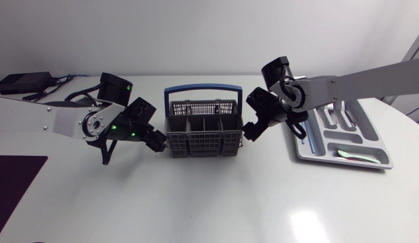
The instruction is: Unload the cutlery basket into the drawer organizer.
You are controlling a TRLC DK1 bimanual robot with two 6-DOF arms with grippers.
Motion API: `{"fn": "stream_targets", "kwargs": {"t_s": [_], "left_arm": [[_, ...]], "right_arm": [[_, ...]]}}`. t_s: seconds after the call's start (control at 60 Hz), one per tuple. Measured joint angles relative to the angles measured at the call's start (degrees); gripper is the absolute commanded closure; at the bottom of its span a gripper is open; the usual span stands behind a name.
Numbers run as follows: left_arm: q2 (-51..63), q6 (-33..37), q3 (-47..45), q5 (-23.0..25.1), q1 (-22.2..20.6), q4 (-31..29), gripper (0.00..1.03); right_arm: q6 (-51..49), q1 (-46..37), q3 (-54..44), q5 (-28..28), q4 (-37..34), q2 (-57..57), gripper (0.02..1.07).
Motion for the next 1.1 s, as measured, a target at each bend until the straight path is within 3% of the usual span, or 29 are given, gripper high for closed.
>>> {"fn": "stream_targets", "kwargs": {"t_s": [0.183,0.633,0.833,1.1], "left_arm": [[-3.8,0.0,-1.0,0.8,1.0,-0.6,0.05],[-21.4,0.0,-6.6,0.9,7.8,-3.9,0.05],[-34.3,-0.4,-10.4,1.0,9.4,-5.0,0.05],[-42.1,-2.9,-13.2,1.0,11.1,-7.1,0.05]], "right_arm": [[0.0,-0.9,-4.7,0.9,0.2,-2.7,0.07],[-0.1,-3.1,-16.1,1.9,0.4,-21.4,0.07],[-0.1,-3.8,-19.6,2.1,-1.8,-32.0,0.07],[0.0,-12.9,-25.2,0.4,-2.2,-45.2,0.07]]}}
